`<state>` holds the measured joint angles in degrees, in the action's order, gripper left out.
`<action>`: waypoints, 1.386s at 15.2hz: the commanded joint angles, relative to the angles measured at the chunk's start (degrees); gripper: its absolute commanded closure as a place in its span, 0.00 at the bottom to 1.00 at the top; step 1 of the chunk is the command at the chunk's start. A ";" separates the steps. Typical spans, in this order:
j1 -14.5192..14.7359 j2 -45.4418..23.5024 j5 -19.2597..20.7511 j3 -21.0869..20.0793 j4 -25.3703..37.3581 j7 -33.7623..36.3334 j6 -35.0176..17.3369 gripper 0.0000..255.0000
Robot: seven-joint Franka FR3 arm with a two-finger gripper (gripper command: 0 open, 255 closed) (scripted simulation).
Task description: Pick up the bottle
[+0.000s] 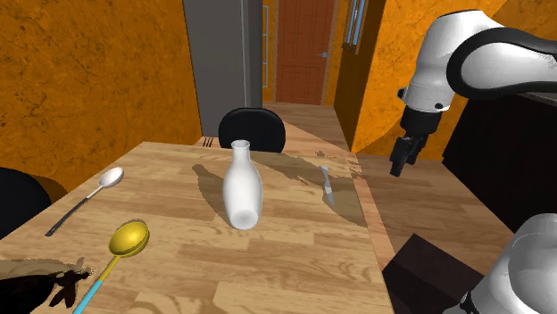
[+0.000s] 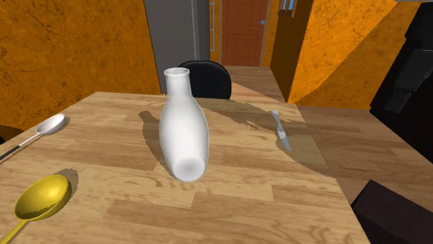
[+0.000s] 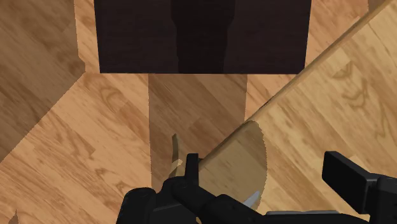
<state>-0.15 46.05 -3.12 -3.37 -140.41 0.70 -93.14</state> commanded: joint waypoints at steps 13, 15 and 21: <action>2.22 -19.13 -3.96 -11.65 16.93 13.07 -5.90 0.00; 2.32 -22.68 -3.62 -13.48 20.59 15.36 -6.37 0.00; 2.78 -34.19 -0.60 -18.83 33.24 22.75 -6.55 0.00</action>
<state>2.43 14.34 -4.44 -21.01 -109.51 21.72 -99.33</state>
